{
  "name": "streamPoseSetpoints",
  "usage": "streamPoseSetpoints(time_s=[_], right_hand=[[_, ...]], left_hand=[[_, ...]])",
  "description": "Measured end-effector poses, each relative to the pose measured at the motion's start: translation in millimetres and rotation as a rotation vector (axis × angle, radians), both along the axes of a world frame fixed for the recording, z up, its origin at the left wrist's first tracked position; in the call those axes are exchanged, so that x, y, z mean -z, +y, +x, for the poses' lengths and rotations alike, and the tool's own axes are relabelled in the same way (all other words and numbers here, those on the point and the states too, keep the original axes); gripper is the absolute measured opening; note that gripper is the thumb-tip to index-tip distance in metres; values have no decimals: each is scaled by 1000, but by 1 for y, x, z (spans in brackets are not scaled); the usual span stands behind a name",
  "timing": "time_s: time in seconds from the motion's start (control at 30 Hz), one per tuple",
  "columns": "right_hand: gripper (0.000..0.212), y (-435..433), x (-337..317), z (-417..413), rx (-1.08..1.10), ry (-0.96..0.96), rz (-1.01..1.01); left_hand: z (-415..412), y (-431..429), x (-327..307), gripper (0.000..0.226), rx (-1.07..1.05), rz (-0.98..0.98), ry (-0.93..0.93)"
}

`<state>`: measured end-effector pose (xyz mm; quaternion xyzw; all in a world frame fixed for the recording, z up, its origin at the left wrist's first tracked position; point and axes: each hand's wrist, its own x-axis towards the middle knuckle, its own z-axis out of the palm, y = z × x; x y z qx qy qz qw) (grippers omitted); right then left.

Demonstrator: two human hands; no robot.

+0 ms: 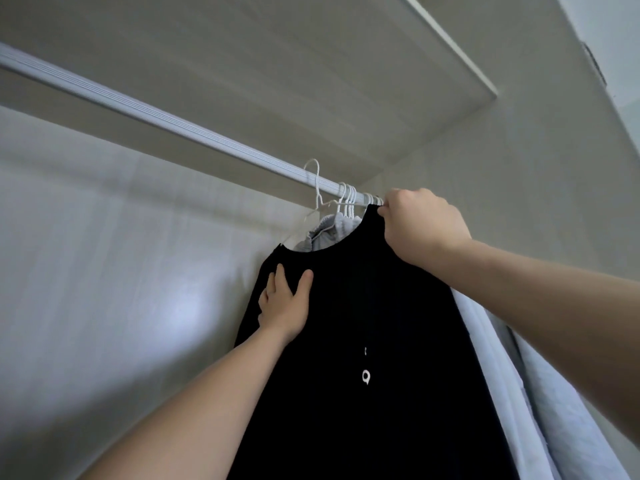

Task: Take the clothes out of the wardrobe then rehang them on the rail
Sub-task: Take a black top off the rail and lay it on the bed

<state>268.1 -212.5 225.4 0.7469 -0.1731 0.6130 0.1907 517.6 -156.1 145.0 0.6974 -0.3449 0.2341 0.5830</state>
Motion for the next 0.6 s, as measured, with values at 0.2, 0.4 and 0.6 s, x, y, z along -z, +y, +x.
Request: streamPoseSetpoints(time_s=[0.2, 0.4, 0.6], right_hand=[[24, -6, -14, -25, -49, -67, -56], [27, -21, 8, -74, -15, -73, -87], [29, -43, 30, -149, 11, -92, -138]], left_hand=[[-24, 13, -23, 79, -97, -119, -153], [-67, 3, -20, 79, -178, -184, -317], [-128, -20, -18, 81, -190, -251, -436]])
